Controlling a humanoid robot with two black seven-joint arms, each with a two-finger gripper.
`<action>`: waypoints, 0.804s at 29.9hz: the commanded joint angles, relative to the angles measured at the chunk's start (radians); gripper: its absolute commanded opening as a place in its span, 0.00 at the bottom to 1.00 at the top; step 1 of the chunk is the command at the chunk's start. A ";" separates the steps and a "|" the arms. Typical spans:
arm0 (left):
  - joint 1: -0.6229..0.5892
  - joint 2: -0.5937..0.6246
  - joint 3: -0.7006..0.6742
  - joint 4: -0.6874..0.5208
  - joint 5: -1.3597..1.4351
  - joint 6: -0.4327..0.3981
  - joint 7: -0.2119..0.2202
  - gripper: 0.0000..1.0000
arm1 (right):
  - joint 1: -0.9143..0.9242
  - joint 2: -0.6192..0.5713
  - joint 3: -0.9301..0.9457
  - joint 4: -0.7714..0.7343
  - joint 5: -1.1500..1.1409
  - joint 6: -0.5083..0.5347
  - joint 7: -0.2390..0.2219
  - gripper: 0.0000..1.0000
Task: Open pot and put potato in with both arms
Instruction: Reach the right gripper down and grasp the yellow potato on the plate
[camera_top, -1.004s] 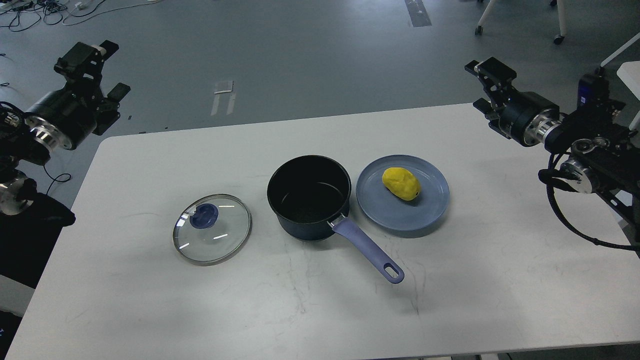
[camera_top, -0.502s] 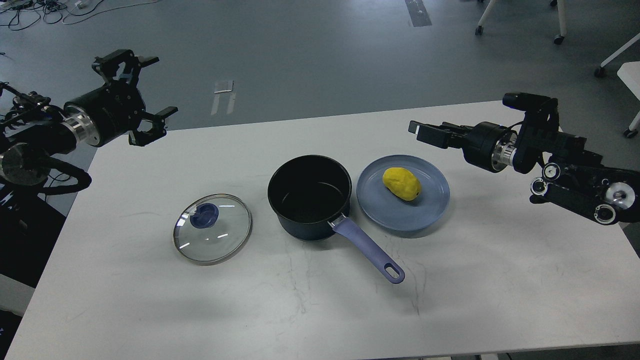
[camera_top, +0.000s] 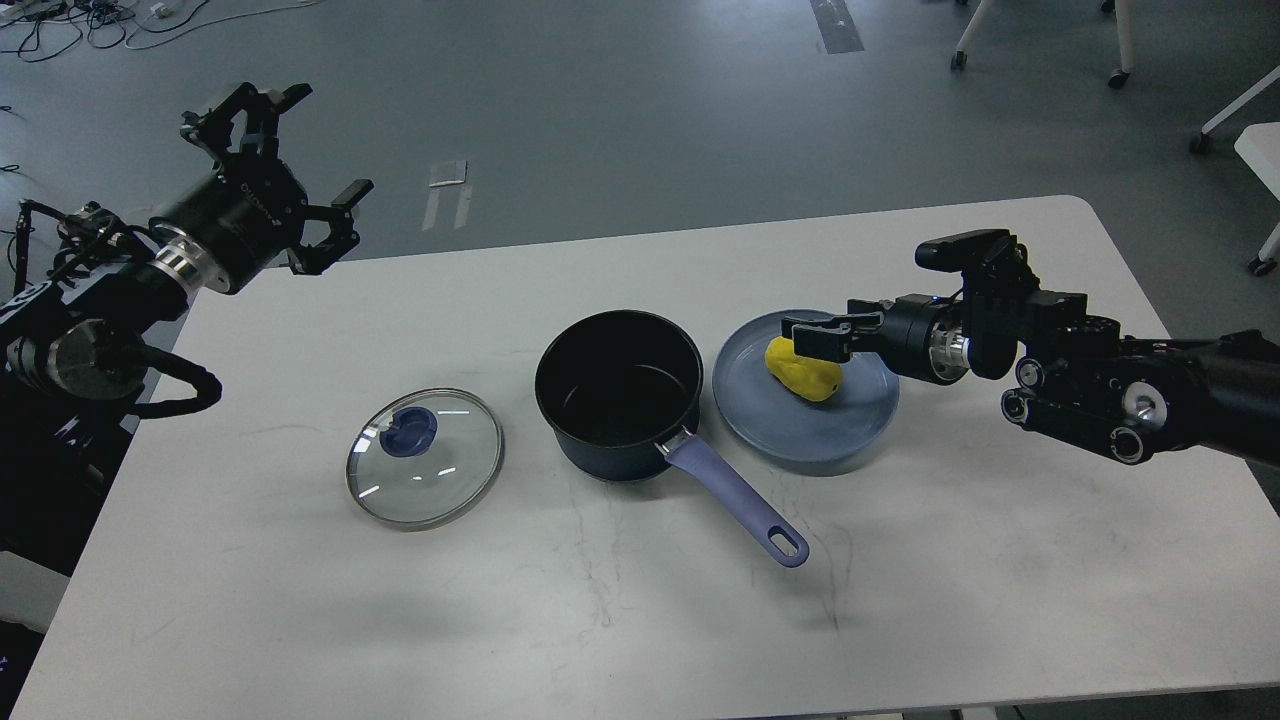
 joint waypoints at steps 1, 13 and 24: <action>0.014 0.000 0.002 -0.001 0.002 -0.003 -0.001 0.99 | -0.004 0.006 -0.004 -0.012 0.000 0.000 0.001 1.00; 0.021 0.015 -0.001 -0.018 0.001 -0.006 -0.003 0.99 | 0.004 0.095 -0.091 -0.072 -0.001 -0.004 0.007 0.94; 0.025 0.020 -0.002 -0.018 0.002 -0.017 -0.009 0.99 | -0.002 0.100 -0.094 -0.116 -0.031 -0.004 0.037 0.42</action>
